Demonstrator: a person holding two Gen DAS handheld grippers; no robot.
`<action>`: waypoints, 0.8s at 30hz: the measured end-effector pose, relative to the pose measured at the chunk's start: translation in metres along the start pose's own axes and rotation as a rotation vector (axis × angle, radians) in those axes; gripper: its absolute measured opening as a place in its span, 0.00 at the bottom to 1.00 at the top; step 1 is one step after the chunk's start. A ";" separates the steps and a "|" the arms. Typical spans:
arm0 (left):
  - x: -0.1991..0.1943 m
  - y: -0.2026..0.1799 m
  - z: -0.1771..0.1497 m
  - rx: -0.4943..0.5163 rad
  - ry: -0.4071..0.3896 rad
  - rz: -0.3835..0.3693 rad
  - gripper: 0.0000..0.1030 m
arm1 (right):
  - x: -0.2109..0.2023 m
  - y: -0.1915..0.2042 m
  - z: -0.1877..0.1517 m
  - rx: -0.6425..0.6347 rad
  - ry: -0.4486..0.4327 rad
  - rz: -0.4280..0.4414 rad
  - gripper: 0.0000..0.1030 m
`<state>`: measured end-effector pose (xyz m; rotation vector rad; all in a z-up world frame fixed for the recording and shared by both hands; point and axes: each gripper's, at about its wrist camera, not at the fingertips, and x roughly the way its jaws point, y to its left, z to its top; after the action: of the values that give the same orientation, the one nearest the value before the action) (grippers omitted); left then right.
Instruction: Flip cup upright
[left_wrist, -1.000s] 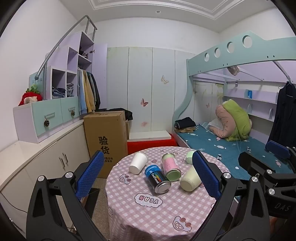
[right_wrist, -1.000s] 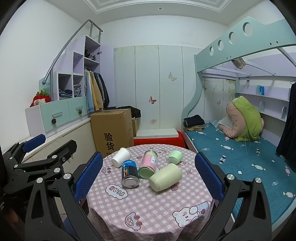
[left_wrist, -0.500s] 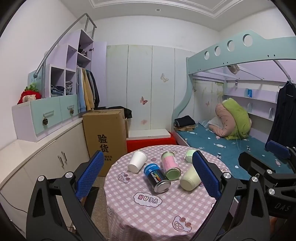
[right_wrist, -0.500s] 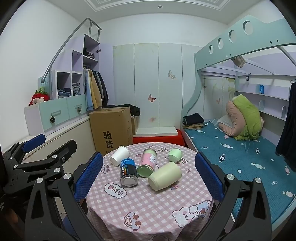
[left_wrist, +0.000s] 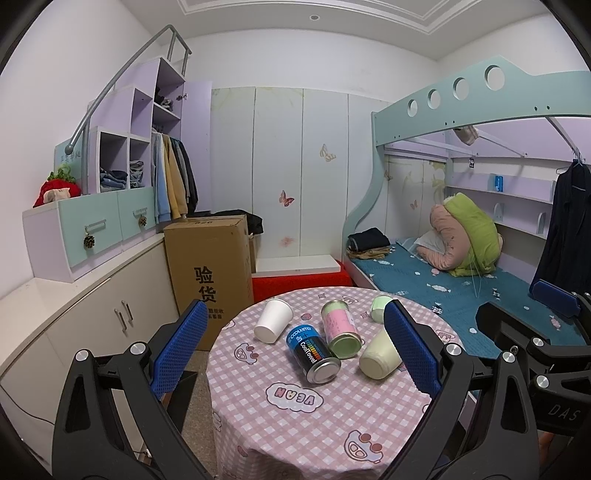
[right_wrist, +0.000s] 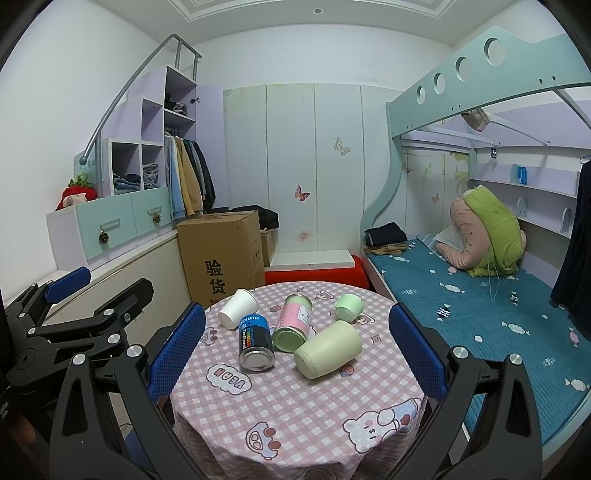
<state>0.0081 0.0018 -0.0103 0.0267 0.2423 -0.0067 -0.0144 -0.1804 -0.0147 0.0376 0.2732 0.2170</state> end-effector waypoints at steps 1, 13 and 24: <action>0.000 0.000 -0.001 0.000 0.000 0.000 0.94 | 0.000 0.000 0.000 0.001 0.001 0.001 0.94; 0.002 0.000 -0.001 0.001 0.005 0.000 0.94 | 0.005 -0.002 -0.005 0.004 0.006 0.002 0.94; 0.019 -0.002 -0.015 0.004 0.018 -0.001 0.94 | 0.023 -0.008 -0.015 0.012 0.023 0.003 0.94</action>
<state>0.0233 -0.0002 -0.0291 0.0302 0.2598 -0.0077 0.0043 -0.1830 -0.0356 0.0474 0.2976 0.2188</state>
